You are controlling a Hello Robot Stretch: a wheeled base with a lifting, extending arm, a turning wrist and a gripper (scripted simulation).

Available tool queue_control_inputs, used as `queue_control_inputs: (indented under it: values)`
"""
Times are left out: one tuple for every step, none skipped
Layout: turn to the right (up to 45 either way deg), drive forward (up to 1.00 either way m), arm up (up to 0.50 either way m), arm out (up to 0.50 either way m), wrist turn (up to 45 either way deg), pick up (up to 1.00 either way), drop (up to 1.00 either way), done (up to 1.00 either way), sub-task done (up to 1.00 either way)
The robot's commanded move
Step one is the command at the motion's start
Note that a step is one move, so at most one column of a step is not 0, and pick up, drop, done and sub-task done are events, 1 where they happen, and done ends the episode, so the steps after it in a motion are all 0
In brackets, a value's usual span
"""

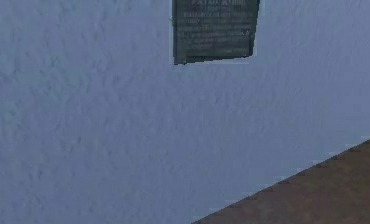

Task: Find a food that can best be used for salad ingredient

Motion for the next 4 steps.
queue_control_inputs:
  values:
    - [45.0,0.0,0.0,0.0,0.0,0.0,0.0,0.0,0.0]
    - [18.0,0.0,0.0,0.0,0.0,0.0,0.0,0.0,0.0]
    - [0.0,0.5,0.0,0.0,0.0,0.0,0.0,0.0,0.0]
    - [3.0,0.0,0.0,0.0,0.0,0.0,0.0,0.0,0.0]
